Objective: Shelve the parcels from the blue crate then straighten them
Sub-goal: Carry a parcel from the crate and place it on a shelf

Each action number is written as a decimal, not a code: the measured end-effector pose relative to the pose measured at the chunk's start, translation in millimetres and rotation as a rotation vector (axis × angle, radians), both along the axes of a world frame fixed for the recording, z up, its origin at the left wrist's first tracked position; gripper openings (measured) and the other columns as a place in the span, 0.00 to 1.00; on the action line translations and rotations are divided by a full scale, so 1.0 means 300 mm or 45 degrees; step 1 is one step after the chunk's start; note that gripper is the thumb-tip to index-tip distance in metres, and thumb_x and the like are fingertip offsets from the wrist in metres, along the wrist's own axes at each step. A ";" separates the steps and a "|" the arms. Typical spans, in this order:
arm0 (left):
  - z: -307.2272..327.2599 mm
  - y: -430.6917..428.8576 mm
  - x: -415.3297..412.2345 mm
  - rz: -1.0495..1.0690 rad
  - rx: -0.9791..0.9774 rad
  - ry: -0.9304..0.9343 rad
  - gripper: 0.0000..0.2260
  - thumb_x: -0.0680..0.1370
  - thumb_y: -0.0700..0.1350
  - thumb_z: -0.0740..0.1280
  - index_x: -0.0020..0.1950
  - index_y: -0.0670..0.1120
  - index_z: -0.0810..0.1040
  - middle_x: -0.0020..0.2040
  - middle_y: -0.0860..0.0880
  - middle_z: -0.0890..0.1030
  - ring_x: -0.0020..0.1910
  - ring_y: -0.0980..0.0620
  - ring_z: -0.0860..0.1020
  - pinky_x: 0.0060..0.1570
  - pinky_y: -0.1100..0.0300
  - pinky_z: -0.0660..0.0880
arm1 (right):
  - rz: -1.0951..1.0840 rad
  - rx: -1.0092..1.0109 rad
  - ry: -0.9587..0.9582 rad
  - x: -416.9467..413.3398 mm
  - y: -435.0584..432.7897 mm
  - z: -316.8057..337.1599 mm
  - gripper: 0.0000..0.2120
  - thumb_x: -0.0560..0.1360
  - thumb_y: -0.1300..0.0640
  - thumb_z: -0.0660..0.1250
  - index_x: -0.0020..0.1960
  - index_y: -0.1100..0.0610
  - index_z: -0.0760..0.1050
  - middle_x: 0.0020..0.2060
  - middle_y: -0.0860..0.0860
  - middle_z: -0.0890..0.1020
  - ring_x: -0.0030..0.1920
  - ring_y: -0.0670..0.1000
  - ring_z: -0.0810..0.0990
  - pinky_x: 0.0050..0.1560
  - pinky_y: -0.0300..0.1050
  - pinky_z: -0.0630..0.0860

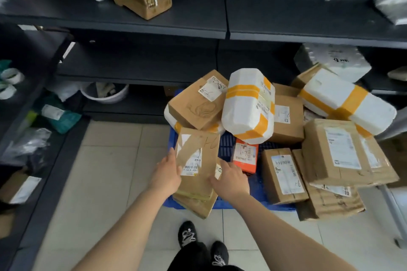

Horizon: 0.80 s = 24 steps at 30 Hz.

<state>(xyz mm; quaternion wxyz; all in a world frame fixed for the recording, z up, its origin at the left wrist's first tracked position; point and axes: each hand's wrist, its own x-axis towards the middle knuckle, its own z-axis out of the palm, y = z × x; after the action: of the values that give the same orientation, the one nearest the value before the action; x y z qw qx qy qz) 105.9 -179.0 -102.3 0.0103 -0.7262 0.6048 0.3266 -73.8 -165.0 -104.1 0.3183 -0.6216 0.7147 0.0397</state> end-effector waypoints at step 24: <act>0.160 0.393 0.057 1.189 -0.450 0.460 0.17 0.80 0.42 0.62 0.69 0.50 0.69 0.57 0.57 0.76 0.60 0.50 0.76 0.57 0.57 0.71 | 0.067 -0.218 -0.919 0.193 0.139 0.117 0.23 0.78 0.49 0.64 0.72 0.45 0.67 0.53 0.36 0.78 0.56 0.41 0.76 0.60 0.45 0.75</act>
<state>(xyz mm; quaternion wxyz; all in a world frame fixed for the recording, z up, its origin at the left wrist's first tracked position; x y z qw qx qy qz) 122.9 -61.2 -54.3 -0.3631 -0.8410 0.2552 0.3095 -15.8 -123.3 -69.0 0.4956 -0.6381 0.5408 -0.2337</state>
